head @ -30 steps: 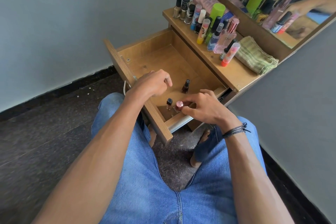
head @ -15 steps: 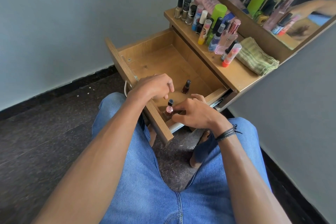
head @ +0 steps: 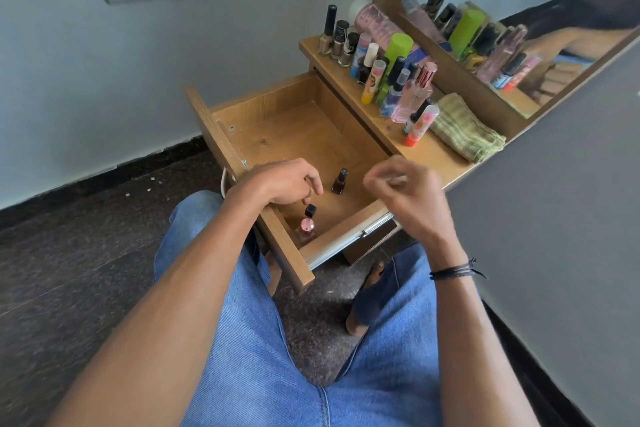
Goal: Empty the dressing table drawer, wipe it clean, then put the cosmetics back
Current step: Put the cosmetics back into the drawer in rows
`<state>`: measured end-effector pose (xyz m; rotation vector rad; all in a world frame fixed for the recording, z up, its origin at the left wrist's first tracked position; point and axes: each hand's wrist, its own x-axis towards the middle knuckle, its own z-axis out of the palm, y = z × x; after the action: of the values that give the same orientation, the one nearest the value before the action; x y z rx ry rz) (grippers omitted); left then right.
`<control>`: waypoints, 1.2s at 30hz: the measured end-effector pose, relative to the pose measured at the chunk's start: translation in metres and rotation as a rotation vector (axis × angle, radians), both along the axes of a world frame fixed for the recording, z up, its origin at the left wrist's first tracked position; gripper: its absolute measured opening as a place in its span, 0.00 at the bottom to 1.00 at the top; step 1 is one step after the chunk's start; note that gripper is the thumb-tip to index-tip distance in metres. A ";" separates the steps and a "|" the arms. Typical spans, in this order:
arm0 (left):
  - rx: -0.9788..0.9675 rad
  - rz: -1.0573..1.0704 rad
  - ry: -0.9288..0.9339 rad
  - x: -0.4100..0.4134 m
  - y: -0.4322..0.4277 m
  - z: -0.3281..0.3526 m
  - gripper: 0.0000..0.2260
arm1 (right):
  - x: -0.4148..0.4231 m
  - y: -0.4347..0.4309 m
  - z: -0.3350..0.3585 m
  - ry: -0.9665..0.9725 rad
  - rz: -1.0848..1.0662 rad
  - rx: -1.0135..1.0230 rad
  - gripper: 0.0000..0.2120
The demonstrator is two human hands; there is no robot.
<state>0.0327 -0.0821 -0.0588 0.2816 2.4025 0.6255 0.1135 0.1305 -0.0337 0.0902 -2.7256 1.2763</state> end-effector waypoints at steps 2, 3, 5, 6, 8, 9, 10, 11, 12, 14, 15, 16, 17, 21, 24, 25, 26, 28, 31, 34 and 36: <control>0.013 -0.030 -0.006 -0.001 0.000 0.000 0.07 | -0.006 0.006 0.002 0.135 -0.262 -0.145 0.03; 0.012 -0.049 -0.008 -0.001 0.000 0.000 0.04 | -0.009 0.009 0.002 0.190 -0.376 -0.191 0.04; 0.011 -0.087 -0.005 -0.001 0.000 0.000 0.05 | -0.018 0.013 -0.001 0.264 -0.538 -0.245 0.10; 0.010 -0.098 -0.002 -0.001 0.000 0.000 0.06 | -0.023 0.015 -0.003 0.282 -0.586 -0.259 0.14; 0.010 -0.105 0.004 -0.001 0.000 0.000 0.08 | -0.032 0.018 -0.009 0.295 -0.638 -0.267 0.21; 0.006 -0.107 0.003 -0.001 0.000 -0.001 0.09 | -0.036 0.018 -0.012 0.294 -0.648 -0.258 0.23; 0.001 -0.109 0.004 -0.001 0.000 -0.002 0.09 | -0.040 0.018 -0.014 0.286 -0.650 -0.241 0.25; -0.009 -0.114 0.008 -0.001 0.000 -0.002 0.09 | -0.043 0.019 -0.015 0.274 -0.649 -0.219 0.26; -0.020 -0.118 0.017 -0.001 0.000 -0.002 0.09 | -0.046 0.019 -0.016 0.263 -0.648 -0.197 0.27; -0.034 -0.120 0.029 -0.001 0.001 -0.002 0.08 | -0.050 0.019 -0.015 0.240 -0.657 -0.165 0.27; -0.037 -0.120 0.029 0.000 0.001 -0.001 0.07 | -0.051 0.020 -0.016 0.233 -0.665 -0.148 0.26; -0.037 -0.119 0.023 -0.001 0.002 -0.001 0.07 | -0.053 0.020 -0.017 0.227 -0.672 -0.127 0.23; -0.032 -0.117 0.010 -0.001 0.002 -0.002 0.07 | -0.054 0.021 -0.018 0.221 -0.677 -0.105 0.21; -0.009 -0.079 -0.029 -0.002 0.003 -0.006 0.10 | -0.054 0.021 -0.023 0.207 -0.686 -0.088 0.13; -0.017 -0.066 -0.020 -0.002 0.003 -0.006 0.11 | -0.050 0.021 -0.024 0.236 -0.674 -0.109 0.11; -0.025 -0.070 -0.015 -0.002 0.003 -0.007 0.12 | -0.049 0.020 -0.024 0.252 -0.666 -0.127 0.11; -0.037 -0.075 -0.012 -0.002 0.003 -0.007 0.12 | -0.047 0.019 -0.023 0.271 -0.657 -0.152 0.11; -0.071 -0.095 -0.017 -0.001 0.003 -0.007 0.14 | -0.043 0.017 -0.024 0.309 -0.642 -0.202 0.10; -0.133 -0.137 -0.026 0.000 0.004 -0.009 0.19 | -0.038 0.016 -0.025 0.343 -0.635 -0.239 0.10; -0.163 -0.151 -0.018 0.001 0.005 -0.008 0.20 | -0.037 0.015 -0.027 0.345 -0.625 -0.241 0.11; -0.162 -0.163 -0.016 0.002 0.007 -0.007 0.18 | -0.037 0.015 -0.027 0.347 -0.622 -0.242 0.11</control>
<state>0.0343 -0.0754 -0.0660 0.3971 2.3688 0.3561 0.0764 0.1453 -0.0610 -0.4736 -2.0462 1.2334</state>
